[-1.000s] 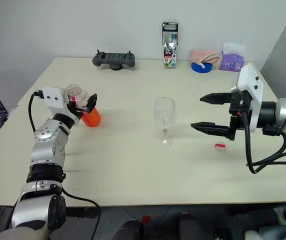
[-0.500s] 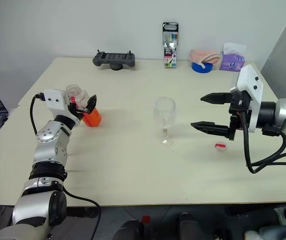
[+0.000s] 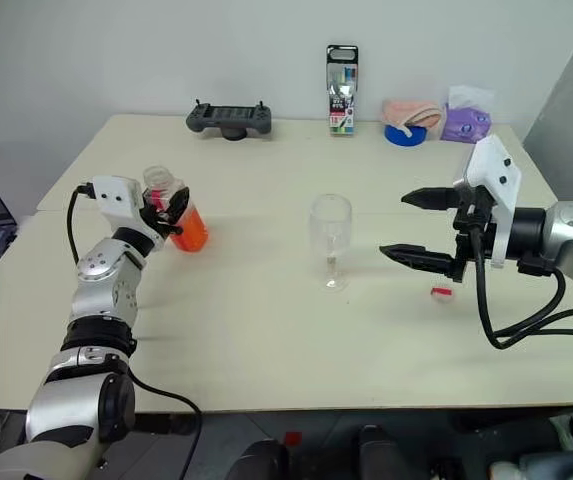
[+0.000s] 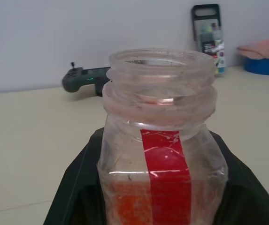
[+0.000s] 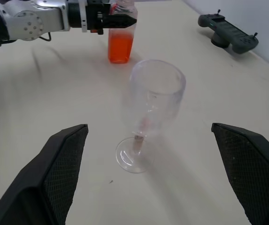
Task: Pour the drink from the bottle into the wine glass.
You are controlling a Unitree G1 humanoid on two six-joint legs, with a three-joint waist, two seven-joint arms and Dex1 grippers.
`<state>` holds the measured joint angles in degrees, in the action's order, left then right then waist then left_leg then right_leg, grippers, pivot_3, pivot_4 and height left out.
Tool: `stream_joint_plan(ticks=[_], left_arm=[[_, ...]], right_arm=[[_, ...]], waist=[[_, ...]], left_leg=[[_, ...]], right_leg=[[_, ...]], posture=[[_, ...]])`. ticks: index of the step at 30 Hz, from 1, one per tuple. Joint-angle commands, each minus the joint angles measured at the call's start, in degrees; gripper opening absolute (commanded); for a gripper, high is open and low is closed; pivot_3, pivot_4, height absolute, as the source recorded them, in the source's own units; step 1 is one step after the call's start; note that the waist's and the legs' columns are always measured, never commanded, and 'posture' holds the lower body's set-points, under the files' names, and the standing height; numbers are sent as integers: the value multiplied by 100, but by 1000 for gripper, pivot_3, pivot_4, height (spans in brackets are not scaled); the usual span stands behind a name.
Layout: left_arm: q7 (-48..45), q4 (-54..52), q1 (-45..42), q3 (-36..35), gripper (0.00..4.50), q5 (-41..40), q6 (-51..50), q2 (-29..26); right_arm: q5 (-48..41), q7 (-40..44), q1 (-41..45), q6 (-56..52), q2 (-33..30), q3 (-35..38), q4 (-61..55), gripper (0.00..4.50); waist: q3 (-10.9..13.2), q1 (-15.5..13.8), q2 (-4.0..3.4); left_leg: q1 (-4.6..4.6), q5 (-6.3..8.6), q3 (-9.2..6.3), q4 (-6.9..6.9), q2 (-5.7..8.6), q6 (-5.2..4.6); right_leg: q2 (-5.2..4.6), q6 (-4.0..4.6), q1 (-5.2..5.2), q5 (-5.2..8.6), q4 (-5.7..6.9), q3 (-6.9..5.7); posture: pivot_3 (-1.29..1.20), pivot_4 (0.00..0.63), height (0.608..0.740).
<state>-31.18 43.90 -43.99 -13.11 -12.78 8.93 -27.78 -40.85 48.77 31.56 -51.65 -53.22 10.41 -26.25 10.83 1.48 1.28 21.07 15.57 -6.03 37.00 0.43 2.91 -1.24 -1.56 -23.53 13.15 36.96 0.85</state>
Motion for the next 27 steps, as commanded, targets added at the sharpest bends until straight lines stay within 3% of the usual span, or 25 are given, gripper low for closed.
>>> stream_joint_plan(ticks=[1,5,9,27], left_arm=[[-690,-1100,-283,473,1950,93,23,-118],[-1124,-1715,-351,968,1947,276,23,-55],[-1441,-1757,-667,1339,1946,420,143,94],[-1134,544,-2220,2230,1922,1993,3014,422]], right_arm=[[-439,-772,-239,-390,360,539,-540,4500],[-700,-1325,-809,-536,663,817,-1249,4500],[-558,-1490,-1210,-461,590,624,-1586,4500],[-587,-1771,-1229,-419,426,340,-1904,4500]], waist=[[1,-3,1],[1,-52,1],[1,-57,1],[3,-1,4]], left_leg=[[3,0,-1,1,1,0],[14,-1,-5,0,3,1],[12,0,-1,2,3,0],[9,0,4,4,1,-4]], right_leg=[[0,7,-2,-4,1,0],[-2,26,-9,-17,2,-3],[-1,20,-10,-13,2,-1],[9,-3,-8,0,1,5]], posture=[[0,150,740],[0,150,740],[0,150,740],[0,150,740]])
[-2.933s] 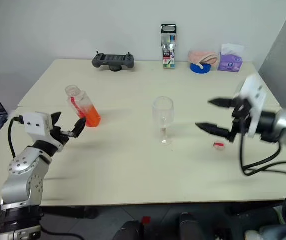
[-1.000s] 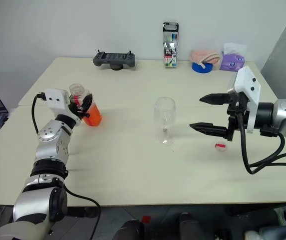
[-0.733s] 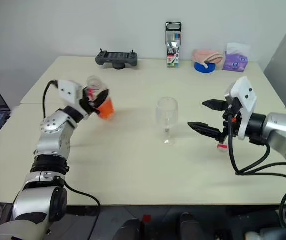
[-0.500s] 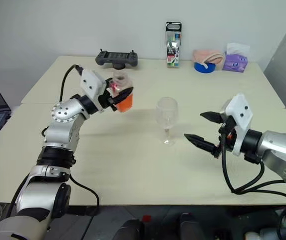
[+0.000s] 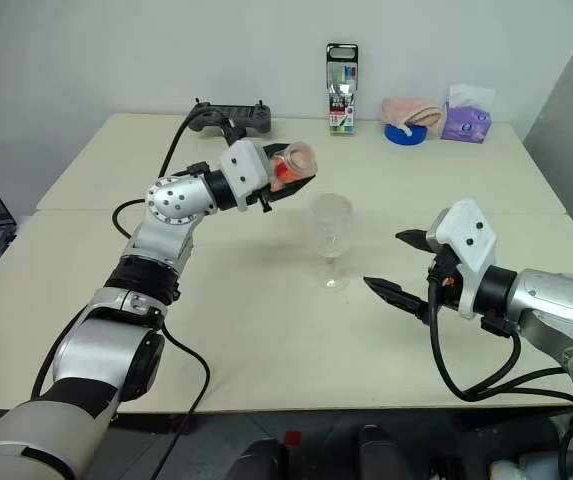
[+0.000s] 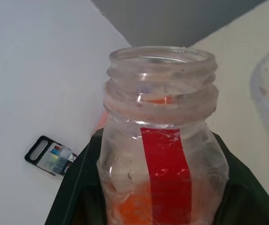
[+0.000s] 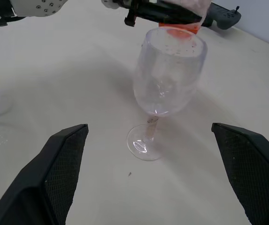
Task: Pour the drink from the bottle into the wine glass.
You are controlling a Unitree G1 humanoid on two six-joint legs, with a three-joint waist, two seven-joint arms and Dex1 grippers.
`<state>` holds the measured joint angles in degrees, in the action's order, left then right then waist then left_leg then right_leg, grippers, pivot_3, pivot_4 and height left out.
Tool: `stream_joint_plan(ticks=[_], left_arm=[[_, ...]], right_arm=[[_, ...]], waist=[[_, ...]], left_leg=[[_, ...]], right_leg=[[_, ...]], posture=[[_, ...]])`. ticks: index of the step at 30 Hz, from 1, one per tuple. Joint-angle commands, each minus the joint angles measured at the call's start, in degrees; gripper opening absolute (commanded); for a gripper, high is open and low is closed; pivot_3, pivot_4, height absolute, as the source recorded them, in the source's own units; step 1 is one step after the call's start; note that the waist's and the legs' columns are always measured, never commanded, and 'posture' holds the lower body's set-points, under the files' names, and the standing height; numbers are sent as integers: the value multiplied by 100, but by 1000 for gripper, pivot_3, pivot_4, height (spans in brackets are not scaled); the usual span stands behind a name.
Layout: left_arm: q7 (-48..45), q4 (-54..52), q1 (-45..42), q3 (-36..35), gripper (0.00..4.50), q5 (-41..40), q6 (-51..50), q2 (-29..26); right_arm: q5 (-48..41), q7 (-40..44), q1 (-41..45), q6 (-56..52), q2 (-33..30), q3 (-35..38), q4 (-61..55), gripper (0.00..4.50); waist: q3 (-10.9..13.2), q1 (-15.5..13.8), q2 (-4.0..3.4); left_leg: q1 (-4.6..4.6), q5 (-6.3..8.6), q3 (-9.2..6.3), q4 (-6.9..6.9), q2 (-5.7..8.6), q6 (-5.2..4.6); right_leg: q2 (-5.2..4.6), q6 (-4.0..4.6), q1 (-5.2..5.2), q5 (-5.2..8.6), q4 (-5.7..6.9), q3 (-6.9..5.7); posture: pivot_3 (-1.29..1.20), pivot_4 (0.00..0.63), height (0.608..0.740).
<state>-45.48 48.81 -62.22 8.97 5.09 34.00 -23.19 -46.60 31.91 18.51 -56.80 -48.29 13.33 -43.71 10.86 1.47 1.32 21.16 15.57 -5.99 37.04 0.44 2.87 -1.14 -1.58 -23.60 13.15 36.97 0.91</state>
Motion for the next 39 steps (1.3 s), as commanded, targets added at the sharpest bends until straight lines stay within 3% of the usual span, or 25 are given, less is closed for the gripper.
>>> stream_joint_plan(ticks=[1,19,39], left_arm=[[406,147,-466,52,1922,327,625,-38],[1909,998,-1094,664,1922,1882,1943,-286],[3925,1356,-1576,1548,1895,3552,2405,-650]], right_arm=[[14,-112,79,100,-71,53,-152,4500],[134,-250,16,187,-67,64,-47,4500],[307,-183,116,252,-109,-44,66,4500]], waist=[[0,-1,0],[0,1,1],[0,1,1]], left_leg=[[0,0,-1,0,0,0],[0,0,0,1,0,0],[-2,0,1,2,1,0]], right_leg=[[0,0,0,0,1,0],[0,-1,0,0,5,0],[-1,-1,0,0,11,0]], posture=[[0,150,740],[0,150,740],[0,150,740]])
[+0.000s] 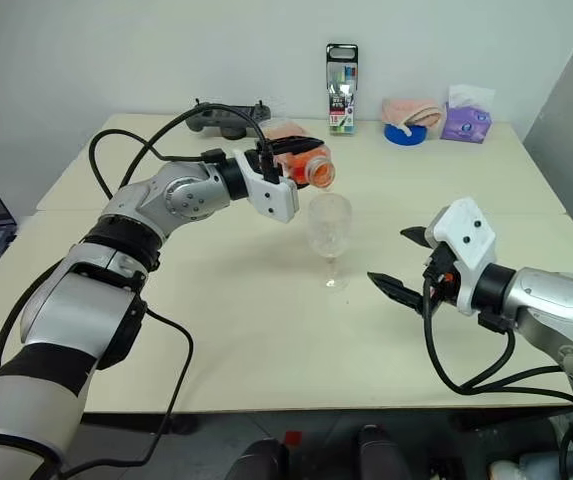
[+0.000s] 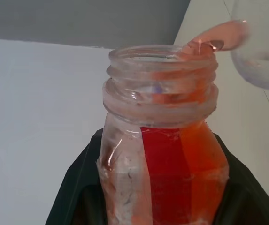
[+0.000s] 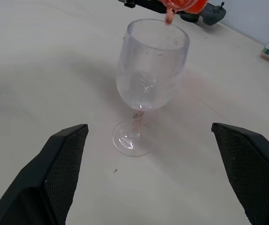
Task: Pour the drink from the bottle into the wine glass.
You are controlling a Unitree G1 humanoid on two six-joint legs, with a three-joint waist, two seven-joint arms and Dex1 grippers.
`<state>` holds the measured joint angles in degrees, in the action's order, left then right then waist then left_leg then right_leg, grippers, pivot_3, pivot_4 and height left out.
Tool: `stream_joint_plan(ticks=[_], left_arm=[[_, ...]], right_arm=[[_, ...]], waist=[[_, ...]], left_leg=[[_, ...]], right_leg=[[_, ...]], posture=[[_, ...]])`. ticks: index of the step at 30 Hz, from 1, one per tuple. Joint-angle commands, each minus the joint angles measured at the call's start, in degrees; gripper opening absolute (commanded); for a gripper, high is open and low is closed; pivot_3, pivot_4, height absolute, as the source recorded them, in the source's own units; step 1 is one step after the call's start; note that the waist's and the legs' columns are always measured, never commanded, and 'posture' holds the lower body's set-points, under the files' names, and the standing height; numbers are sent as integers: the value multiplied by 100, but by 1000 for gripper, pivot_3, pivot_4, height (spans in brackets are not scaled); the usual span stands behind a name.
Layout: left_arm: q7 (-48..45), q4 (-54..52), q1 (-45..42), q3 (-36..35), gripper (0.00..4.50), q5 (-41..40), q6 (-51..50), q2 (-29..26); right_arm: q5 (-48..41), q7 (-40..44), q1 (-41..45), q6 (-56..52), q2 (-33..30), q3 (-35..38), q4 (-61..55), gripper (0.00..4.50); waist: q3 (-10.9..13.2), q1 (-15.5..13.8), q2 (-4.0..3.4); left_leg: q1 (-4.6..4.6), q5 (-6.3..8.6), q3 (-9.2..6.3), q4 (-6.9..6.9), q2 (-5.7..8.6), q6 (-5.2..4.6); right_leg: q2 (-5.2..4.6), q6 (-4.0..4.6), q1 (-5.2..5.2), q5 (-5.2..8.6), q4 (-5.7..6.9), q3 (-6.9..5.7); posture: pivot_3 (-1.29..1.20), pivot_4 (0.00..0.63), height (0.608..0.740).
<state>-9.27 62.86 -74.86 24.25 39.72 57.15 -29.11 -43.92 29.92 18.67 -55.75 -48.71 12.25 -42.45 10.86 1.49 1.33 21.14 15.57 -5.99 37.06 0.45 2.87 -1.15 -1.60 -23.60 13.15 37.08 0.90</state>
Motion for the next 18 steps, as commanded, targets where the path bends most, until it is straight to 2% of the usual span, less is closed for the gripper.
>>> stream_joint_plan(ticks=[1,18], left_arm=[[356,-34,-331,58,1895,129,93,-58],[962,157,-513,415,1894,506,105,-120]], right_arm=[[45,21,100,153,-70,60,-58,4500],[95,8,215,267,55,-62,15,4500]], waist=[[0,0,0],[0,1,0]], left_leg=[[0,0,0,0,0,0],[-2,0,2,1,0,0]], right_leg=[[0,0,0,0,0,0],[0,0,0,0,5,2]], posture=[[0,150,740],[0,150,740]])
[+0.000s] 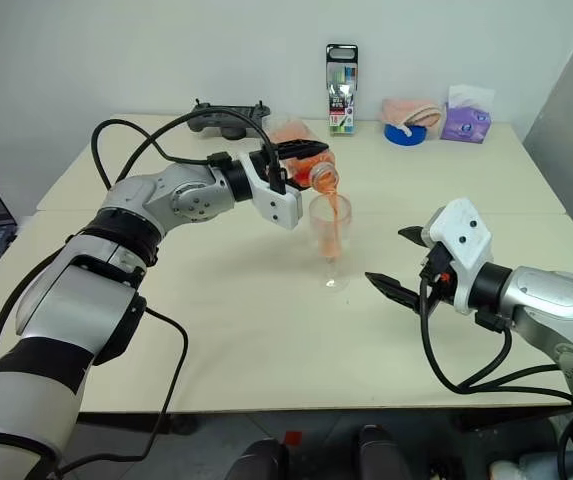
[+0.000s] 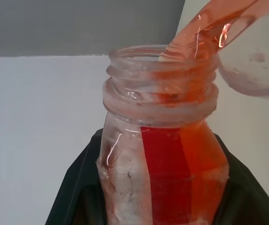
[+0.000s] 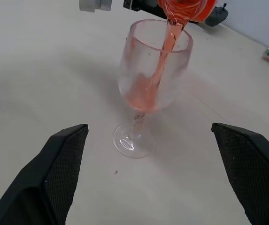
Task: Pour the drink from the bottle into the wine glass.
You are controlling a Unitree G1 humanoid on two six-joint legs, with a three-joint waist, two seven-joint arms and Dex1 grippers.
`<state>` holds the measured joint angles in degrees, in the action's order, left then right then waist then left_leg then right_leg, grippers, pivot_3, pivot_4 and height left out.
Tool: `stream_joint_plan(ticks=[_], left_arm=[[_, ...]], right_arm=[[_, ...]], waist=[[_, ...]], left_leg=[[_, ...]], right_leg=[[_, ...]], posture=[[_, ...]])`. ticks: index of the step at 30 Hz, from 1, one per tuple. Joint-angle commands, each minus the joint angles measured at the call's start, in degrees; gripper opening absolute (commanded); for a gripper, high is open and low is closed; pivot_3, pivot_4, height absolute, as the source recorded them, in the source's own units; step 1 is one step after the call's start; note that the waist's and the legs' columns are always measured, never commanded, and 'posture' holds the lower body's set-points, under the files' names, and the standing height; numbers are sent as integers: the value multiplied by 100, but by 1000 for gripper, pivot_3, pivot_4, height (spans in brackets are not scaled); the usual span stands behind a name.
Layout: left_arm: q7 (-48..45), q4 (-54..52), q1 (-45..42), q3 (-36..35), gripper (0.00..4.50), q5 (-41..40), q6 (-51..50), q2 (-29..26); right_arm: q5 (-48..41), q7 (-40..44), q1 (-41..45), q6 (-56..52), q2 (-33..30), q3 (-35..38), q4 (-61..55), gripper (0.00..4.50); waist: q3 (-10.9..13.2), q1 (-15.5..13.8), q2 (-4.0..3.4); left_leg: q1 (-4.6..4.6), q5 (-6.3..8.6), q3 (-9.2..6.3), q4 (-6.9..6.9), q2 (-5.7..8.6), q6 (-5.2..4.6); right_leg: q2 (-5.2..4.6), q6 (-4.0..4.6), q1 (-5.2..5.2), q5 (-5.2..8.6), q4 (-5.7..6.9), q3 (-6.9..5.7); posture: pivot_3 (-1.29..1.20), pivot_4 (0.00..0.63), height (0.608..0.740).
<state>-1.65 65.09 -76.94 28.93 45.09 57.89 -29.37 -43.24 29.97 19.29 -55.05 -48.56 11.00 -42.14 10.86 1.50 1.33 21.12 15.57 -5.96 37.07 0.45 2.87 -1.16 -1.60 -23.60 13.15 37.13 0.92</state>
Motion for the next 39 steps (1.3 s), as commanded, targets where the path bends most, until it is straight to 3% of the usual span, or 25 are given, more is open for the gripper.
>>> stream_joint_plan(ticks=[1,32,37,39], left_arm=[[212,-59,-314,-41,1894,-22,35,-98],[-90,27,-279,-115,1870,-340,125,-149],[-537,129,-183,-417,1870,-994,128,7],[-1390,229,-56,-863,1870,-1910,21,249]], right_arm=[[21,-15,175,214,67,62,-2,4500],[-149,-63,488,92,197,-13,221,4500],[-128,-60,540,80,186,-44,264,4500],[-171,-61,560,69,203,-22,285,4500]], waist=[[0,0,0],[0,3,0],[0,2,0],[-1,2,-1]], left_leg=[[0,0,0,0,0,0],[-2,0,2,5,1,0],[-2,0,2,5,1,0],[-2,0,2,5,1,0]], right_leg=[[0,0,0,0,0,0],[-1,3,0,-2,9,2],[-1,9,0,-6,10,1],[-1,13,0,-8,10,1]], posture=[[0,150,740],[0,150,740],[0,150,740],[0,150,740]])
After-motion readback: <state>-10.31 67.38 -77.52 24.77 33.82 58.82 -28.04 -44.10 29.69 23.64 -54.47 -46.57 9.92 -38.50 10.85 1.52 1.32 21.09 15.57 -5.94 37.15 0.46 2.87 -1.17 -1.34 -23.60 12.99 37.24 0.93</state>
